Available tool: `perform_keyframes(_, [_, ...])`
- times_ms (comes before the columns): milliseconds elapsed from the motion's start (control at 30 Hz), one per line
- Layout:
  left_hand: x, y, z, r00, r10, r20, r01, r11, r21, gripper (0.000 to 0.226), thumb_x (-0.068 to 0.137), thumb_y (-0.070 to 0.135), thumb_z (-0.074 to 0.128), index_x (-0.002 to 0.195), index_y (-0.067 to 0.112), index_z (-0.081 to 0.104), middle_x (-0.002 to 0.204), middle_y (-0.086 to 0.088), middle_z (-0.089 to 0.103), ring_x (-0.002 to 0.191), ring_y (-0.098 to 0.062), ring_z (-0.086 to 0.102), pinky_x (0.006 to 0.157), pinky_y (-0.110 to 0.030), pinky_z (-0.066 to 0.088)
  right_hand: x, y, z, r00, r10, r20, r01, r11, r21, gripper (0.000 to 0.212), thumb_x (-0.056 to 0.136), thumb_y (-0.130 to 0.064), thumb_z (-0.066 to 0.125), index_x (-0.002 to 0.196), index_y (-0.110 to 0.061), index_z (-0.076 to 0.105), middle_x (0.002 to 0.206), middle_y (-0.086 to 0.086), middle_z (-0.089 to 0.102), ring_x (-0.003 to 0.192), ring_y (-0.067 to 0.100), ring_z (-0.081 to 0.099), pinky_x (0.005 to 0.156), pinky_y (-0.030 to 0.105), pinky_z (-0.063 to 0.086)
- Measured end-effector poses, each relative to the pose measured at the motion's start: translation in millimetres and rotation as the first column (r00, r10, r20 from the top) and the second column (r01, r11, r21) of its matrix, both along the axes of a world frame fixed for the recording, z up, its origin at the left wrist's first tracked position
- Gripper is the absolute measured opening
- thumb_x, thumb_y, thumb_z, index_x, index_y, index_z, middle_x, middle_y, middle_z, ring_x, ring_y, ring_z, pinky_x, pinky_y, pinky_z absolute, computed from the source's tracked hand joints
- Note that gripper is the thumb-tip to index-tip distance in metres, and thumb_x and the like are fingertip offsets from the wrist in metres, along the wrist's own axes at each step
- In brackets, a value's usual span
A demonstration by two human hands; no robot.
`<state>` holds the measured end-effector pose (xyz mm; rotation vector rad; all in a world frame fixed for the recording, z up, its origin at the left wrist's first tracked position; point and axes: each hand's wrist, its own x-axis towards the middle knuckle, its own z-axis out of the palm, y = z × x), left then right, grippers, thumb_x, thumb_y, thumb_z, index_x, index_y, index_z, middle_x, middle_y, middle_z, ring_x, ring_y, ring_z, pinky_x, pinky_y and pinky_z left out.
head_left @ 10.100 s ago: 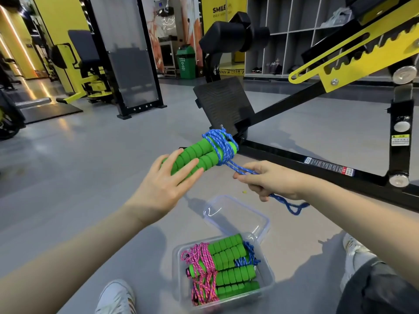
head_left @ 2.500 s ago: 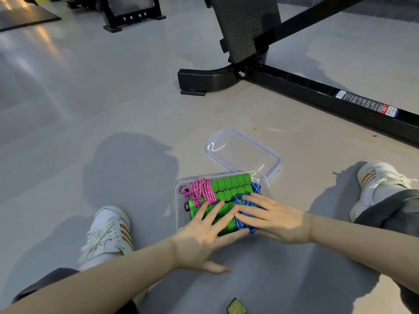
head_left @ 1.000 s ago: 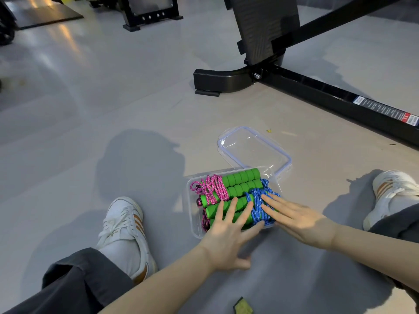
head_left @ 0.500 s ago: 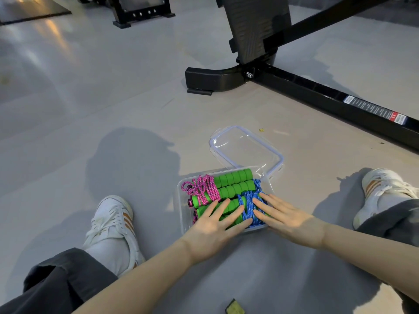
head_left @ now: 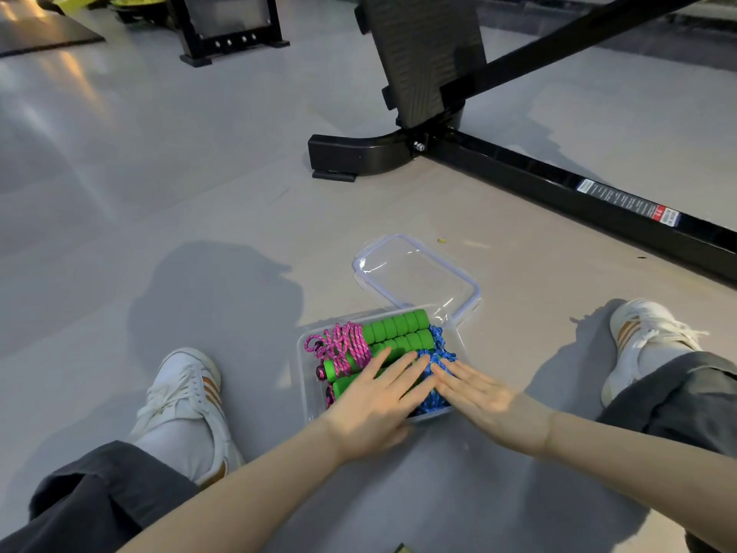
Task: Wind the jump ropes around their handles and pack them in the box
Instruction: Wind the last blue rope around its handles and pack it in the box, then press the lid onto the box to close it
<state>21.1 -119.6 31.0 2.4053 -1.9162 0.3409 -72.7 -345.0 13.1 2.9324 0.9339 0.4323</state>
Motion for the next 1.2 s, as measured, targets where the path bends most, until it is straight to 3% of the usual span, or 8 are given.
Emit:
perform_keyframes(133, [5.8,-11.3,-3.3,1.000,0.001,-0.002,-0.001,0.997,0.080,0.070,0.085,0.045,0.040,0.143,0.006,0.042,0.149,-0.009,0.041,0.137,-0.020,0.038,0.108,-0.036,0.039,10.4,-5.3,10.5,0.999,0.039,0.030,-0.038,0.998,-0.049,0.037,0.099,-0.005,0.016,0.125,0.001,0.042,0.122,0.018,0.062,0.115,0.030,0.059,0.105,0.039,0.038])
perform_keyframes(333, [5.7,-9.1,-9.5,0.999,-0.015,-0.046,0.016,0.999,0.035,0.065,0.089,0.041,0.033,0.143,0.004,0.037,0.149,-0.012,0.039,0.137,-0.023,0.038,0.110,-0.036,0.035,15.1,-27.0,26.9,0.996,0.088,0.032,-0.086,0.995,-0.058,0.036,0.101,-0.027,0.031,0.123,-0.004,0.048,0.119,0.016,0.059,0.112,0.030,0.053,0.100,0.040,0.042])
perform_keyframes(467, [9.1,-3.8,-9.1,0.998,-0.006,-0.061,0.009,0.999,0.045,0.062,0.090,0.037,0.033,0.143,0.004,0.039,0.150,-0.012,0.038,0.139,-0.023,0.036,0.111,-0.038,0.031,33.8,-41.9,37.1,0.971,-0.237,-0.018,0.237,0.971,-0.011,0.034,0.092,-0.013,0.033,0.123,-0.009,0.047,0.115,0.013,0.057,0.098,0.030,0.056,0.085,0.035,0.044])
perform_keyframes(533, [13.7,4.9,-10.9,0.999,-0.001,-0.048,0.004,0.998,0.061,0.061,0.093,0.037,0.034,0.144,0.004,0.037,0.151,-0.012,0.035,0.140,-0.022,0.033,0.112,-0.039,0.031,45.9,-39.8,30.4,0.907,-0.399,-0.136,0.399,0.916,-0.028,0.048,0.084,-0.003,0.041,0.131,-0.010,0.043,0.128,0.015,0.053,0.108,0.032,0.057,0.089,0.035,0.046])
perform_keyframes(667, [23.4,20.1,-12.0,0.999,0.037,-0.030,-0.035,0.997,0.068,0.061,0.094,0.039,0.036,0.145,0.005,0.036,0.151,-0.012,0.035,0.140,-0.023,0.032,0.108,-0.040,0.037,68.8,-24.9,15.4,0.641,-0.646,-0.413,0.594,0.759,-0.266,0.059,0.097,-0.008,0.033,0.150,-0.018,0.009,0.159,0.009,0.002,0.144,0.025,0.013,0.114,0.035,0.015])
perform_keyframes(833, [29.6,23.7,-15.6,0.998,0.008,-0.058,-0.006,0.999,0.036,0.062,0.097,0.038,0.039,0.148,0.005,0.030,0.155,-0.012,0.028,0.144,-0.023,0.026,0.115,-0.039,0.025,84.4,-13.9,-8.1,0.562,-0.636,-0.529,0.571,0.761,-0.309,0.058,0.102,-0.039,0.019,0.150,-0.021,-0.010,0.159,0.002,-0.011,0.146,0.023,-0.008,0.116,0.038,-0.003])
perform_keyframes(1100, [71.5,25.9,-9.9,0.988,0.143,0.054,-0.149,0.981,0.122,0.064,0.092,0.042,0.034,0.145,0.004,0.035,0.151,-0.014,0.034,0.141,-0.022,0.026,0.109,-0.040,0.022,34.5,-40.0,-11.9,0.554,-0.679,-0.482,0.726,0.677,-0.119,0.057,0.097,-0.051,0.014,0.147,-0.025,0.022,0.159,-0.007,0.007,0.145,0.019,0.010,0.115,0.030,0.007])
perform_keyframes(1200, [72.5,21.4,-6.1,0.983,0.169,0.072,-0.178,0.974,0.139,0.063,0.089,0.039,0.034,0.141,0.003,0.042,0.146,-0.015,0.042,0.136,-0.026,0.040,0.106,-0.042,0.023,-9.6,-40.3,-15.7,0.554,-0.710,-0.435,0.791,0.612,0.008,0.082,0.087,-0.061,-0.002,0.134,-0.017,0.049,0.150,0.001,0.035,0.135,0.029,0.038,0.103,0.036,0.039])
